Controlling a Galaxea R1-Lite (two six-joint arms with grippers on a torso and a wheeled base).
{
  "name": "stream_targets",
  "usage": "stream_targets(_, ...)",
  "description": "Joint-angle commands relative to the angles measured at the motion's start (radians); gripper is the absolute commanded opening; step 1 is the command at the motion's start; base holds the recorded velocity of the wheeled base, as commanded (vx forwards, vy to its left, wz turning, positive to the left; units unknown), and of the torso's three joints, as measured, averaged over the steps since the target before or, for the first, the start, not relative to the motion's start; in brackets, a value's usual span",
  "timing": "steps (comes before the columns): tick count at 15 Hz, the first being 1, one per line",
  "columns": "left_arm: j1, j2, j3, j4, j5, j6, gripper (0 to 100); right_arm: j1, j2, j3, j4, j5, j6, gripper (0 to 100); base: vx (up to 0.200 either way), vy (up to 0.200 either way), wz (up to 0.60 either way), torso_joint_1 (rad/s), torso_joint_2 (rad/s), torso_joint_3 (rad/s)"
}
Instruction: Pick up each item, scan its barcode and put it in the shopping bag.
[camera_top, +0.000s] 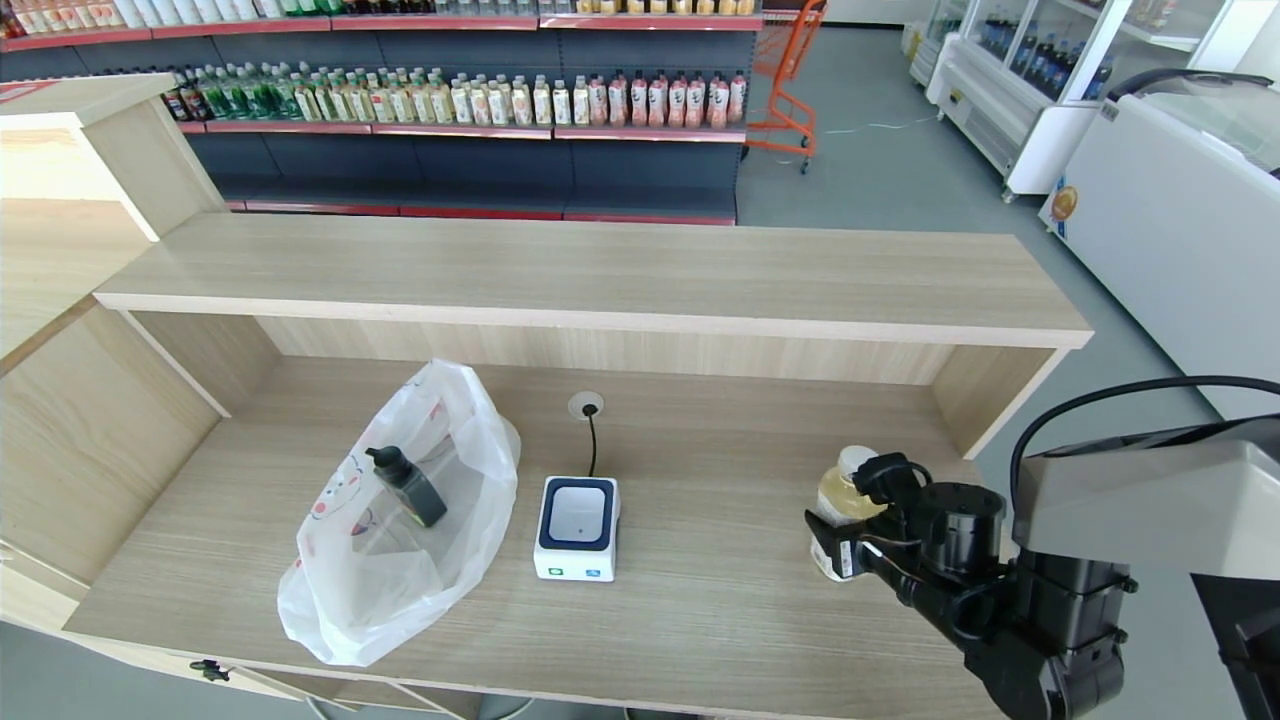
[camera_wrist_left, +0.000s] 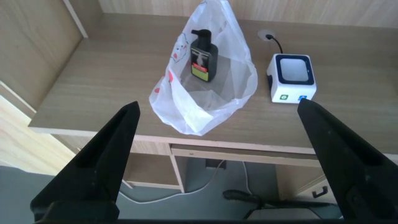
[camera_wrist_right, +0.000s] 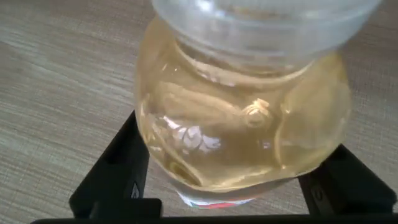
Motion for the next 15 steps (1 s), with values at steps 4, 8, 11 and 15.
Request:
stream_targets(4, 0.000, 0.000, 0.000, 0.000, 0.000, 0.000, 100, -0.004, -0.008, 0.044, -0.002, -0.006, -0.039, 0, 0.000, 0.000, 0.00, 0.000, 0.00, 0.000)
stream_targets(8, 0.000, 0.000, 0.000, 0.000, 0.000, 0.000, 100, -0.010, -0.075, 0.044, -0.002, 0.062, 0.050, 0, 0.000, 0.000, 0.00, 0.000, 0.00, 0.000)
stream_targets(11, 0.000, 0.000, 0.000, 0.000, 0.000, 0.000, 100, -0.141, -0.351, 0.024, 0.238, 0.448, 0.076, 0, 0.000, 0.000, 0.00, 0.000, 0.00, 0.000)
stream_targets(15, 0.000, 0.000, 0.000, 0.000, 0.000, 0.000, 100, -0.248, -0.732, 0.027, 0.735, 0.915, 0.169, 0, 0.000, 0.000, 0.00, 0.000, 0.00, 0.000)
